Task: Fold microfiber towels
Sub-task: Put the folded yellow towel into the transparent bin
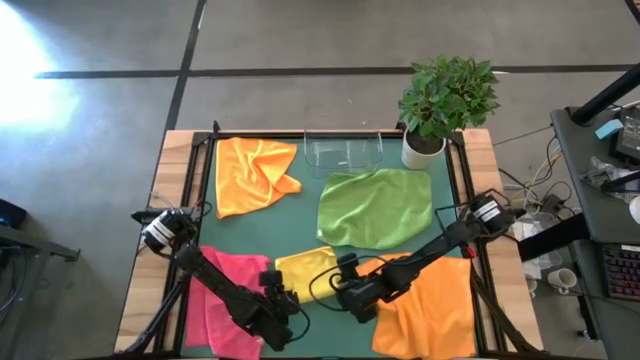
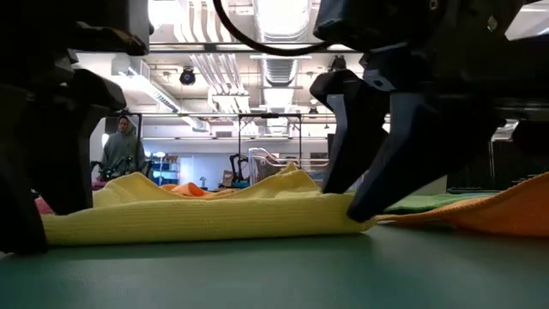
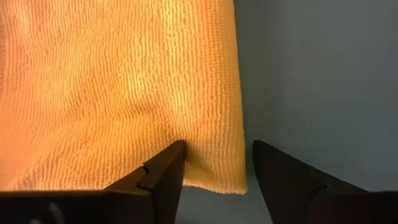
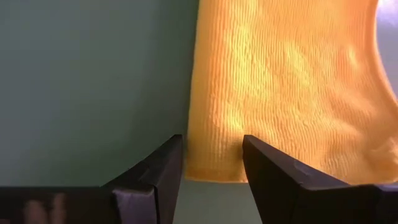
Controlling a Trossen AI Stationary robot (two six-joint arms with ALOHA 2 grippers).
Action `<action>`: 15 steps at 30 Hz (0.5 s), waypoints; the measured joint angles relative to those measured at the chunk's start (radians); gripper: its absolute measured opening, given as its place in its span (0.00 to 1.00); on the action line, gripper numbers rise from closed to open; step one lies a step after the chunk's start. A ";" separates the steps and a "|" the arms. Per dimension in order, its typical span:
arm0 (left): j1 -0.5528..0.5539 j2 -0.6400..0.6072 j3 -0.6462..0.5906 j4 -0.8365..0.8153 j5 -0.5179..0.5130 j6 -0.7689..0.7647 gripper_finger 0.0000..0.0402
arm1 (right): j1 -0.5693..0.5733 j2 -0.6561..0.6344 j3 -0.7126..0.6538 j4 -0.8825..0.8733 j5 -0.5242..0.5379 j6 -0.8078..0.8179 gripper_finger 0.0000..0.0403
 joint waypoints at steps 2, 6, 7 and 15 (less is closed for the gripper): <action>0.002 0.000 -0.005 0.000 0.003 0.000 0.37 | -0.005 0.010 0.000 0.003 -0.001 0.007 0.40; 0.004 0.000 -0.006 -0.005 -0.015 0.009 0.25 | -0.007 0.024 0.005 0.017 -0.017 0.008 0.40; 0.005 0.000 -0.008 -0.011 -0.021 0.009 0.21 | -0.007 0.031 0.008 0.021 -0.024 0.008 0.39; 0.007 0.001 -0.011 -0.019 -0.039 0.011 0.02 | -0.007 0.068 0.054 -0.017 -0.037 0.005 0.17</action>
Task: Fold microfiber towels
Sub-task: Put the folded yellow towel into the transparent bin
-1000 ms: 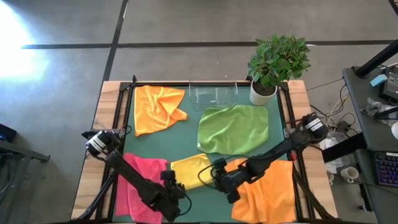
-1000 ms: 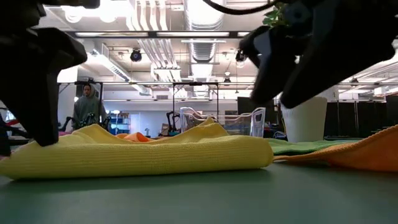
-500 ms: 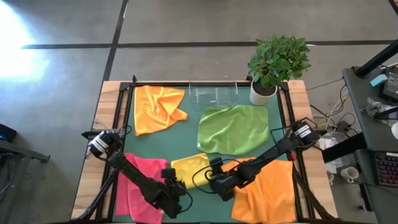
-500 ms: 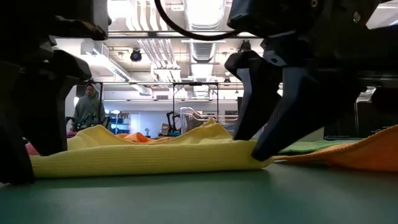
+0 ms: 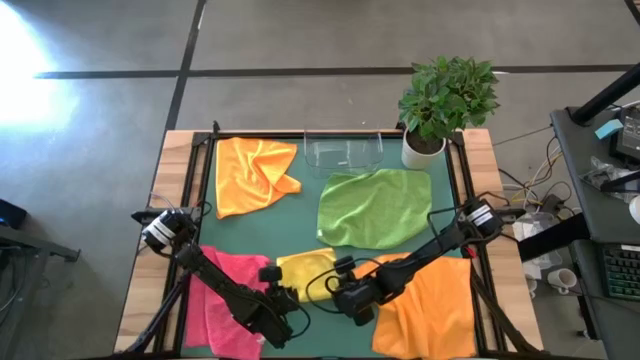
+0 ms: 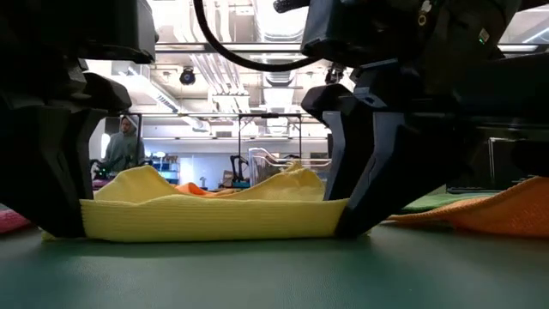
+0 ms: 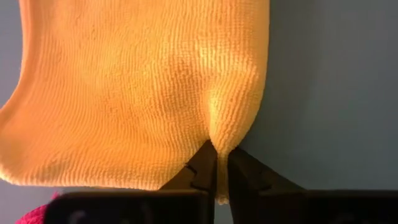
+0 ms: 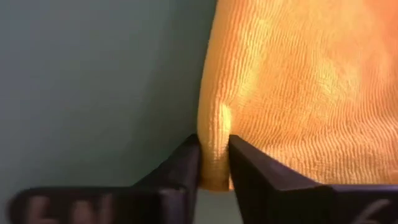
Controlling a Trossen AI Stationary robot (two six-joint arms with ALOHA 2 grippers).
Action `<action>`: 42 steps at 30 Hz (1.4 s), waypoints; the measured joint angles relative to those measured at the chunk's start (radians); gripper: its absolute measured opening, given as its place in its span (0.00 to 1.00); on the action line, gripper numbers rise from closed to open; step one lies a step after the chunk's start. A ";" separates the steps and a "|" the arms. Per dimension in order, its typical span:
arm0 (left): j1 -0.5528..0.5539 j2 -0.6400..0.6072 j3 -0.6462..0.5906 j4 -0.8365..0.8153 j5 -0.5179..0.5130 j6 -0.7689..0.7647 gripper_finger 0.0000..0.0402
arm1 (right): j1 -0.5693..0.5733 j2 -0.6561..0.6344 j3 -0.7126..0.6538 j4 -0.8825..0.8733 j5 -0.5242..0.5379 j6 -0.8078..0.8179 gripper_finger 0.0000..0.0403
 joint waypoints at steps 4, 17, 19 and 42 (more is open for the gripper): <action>0.000 0.000 0.000 0.002 0.000 0.001 0.02 | -0.001 -0.002 0.021 -0.038 -0.007 0.018 0.04; 0.065 -0.105 0.009 0.028 0.131 0.189 0.01 | -0.002 -0.074 0.066 -0.190 0.003 0.217 0.02; 0.081 -0.130 0.018 0.028 0.150 0.224 0.01 | 0.000 -0.091 0.072 -0.213 0.005 0.265 0.02; 0.321 -0.427 0.036 0.031 0.062 0.462 0.00 | -0.073 -0.457 0.078 -0.424 0.205 0.394 0.02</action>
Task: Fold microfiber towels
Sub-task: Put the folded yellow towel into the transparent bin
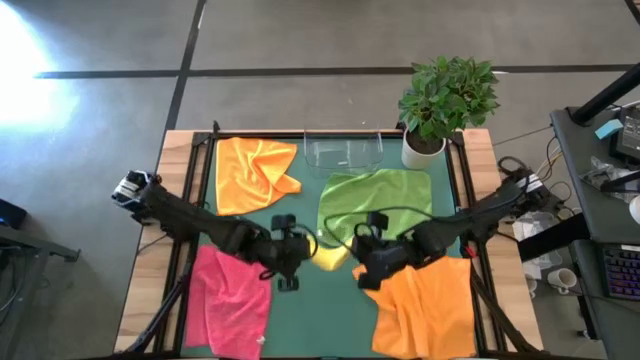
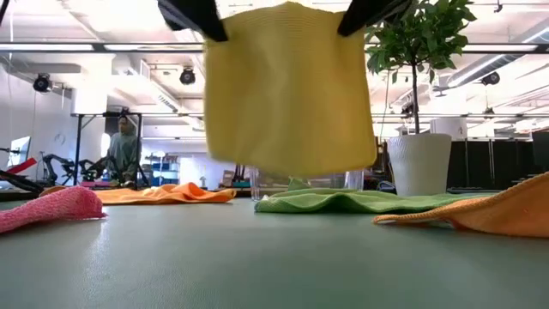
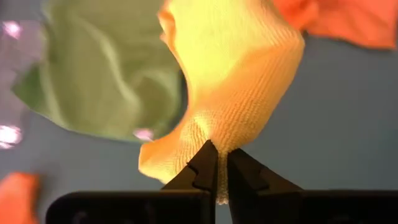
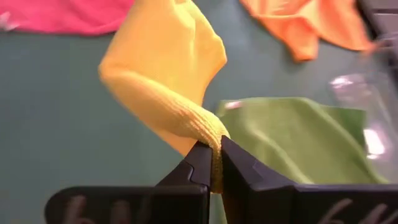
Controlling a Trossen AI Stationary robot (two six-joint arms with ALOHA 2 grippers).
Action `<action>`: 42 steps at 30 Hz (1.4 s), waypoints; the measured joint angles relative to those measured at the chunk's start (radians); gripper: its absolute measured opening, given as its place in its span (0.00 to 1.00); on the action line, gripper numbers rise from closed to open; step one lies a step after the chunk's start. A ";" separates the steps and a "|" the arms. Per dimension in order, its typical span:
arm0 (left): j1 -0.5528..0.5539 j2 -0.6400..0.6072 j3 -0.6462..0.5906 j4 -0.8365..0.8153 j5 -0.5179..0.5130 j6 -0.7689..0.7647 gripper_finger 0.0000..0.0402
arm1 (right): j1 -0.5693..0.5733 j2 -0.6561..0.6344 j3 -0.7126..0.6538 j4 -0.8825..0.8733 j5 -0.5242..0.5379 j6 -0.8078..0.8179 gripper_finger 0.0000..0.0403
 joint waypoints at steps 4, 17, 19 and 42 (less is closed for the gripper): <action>0.069 -0.017 0.019 -0.001 -0.058 0.106 0.00 | -0.055 -0.048 0.000 -0.045 0.050 -0.019 0.02; 0.347 -0.016 0.144 0.019 -0.078 0.314 0.00 | -0.325 -0.200 0.000 -0.050 0.101 -0.213 0.02; 0.386 -0.015 0.145 0.051 -0.079 0.345 0.00 | -0.373 -0.207 0.000 -0.045 0.102 -0.245 0.02; 0.728 0.147 0.138 0.347 -0.066 0.768 0.00 | -0.838 -0.032 0.000 0.222 -0.070 -0.489 0.02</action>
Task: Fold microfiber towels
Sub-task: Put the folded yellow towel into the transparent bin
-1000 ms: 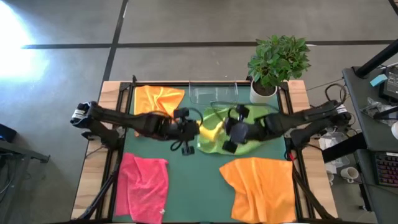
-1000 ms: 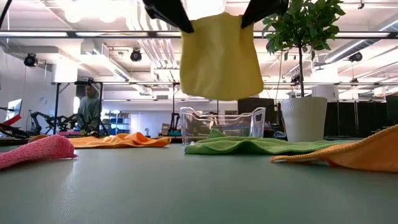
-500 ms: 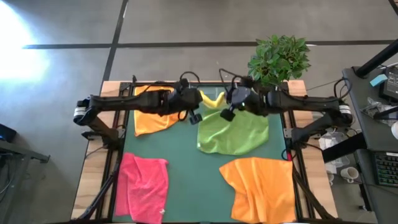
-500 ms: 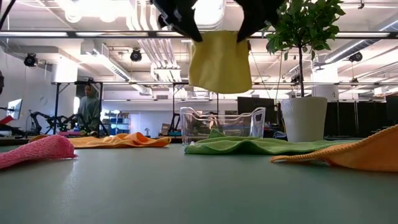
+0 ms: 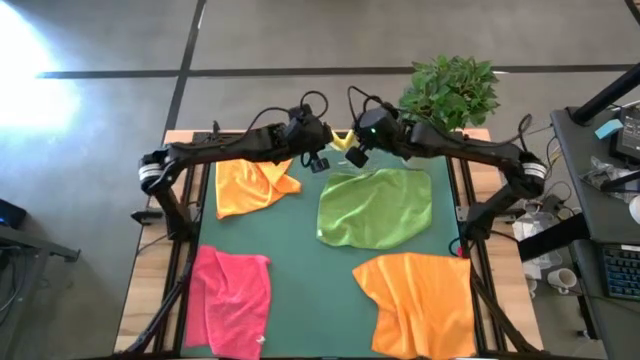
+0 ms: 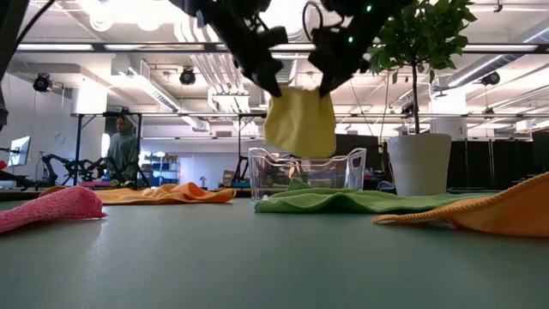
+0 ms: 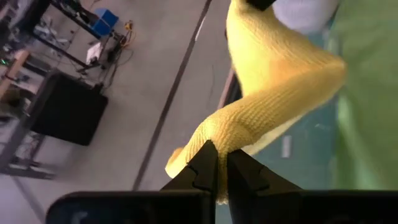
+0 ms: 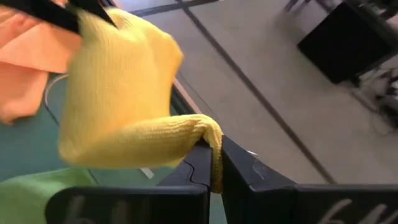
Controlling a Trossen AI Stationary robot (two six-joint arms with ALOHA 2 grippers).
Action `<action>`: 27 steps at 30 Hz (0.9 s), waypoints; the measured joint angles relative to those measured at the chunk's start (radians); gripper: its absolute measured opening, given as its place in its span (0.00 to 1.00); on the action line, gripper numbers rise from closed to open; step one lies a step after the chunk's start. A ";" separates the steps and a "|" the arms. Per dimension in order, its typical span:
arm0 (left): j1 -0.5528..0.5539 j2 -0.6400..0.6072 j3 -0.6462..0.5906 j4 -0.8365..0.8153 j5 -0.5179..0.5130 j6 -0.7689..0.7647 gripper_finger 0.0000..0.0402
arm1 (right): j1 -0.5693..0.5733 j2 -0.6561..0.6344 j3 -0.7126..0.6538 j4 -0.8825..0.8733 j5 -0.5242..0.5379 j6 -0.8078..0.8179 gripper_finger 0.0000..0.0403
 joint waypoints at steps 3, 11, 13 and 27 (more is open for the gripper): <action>0.023 0.045 0.002 -0.001 0.003 0.077 0.00 | -0.038 0.040 0.000 0.027 -0.033 0.000 0.02; 0.081 0.128 0.003 0.018 0.056 0.172 0.00 | -0.106 0.116 0.000 0.056 -0.081 -0.023 0.02; 0.092 0.134 0.003 0.018 0.061 0.191 0.00 | -0.116 0.129 0.000 0.070 -0.082 -0.038 0.02; 0.159 0.152 -0.001 0.088 0.149 0.279 0.00 | -0.168 0.166 0.001 0.119 -0.071 -0.124 0.02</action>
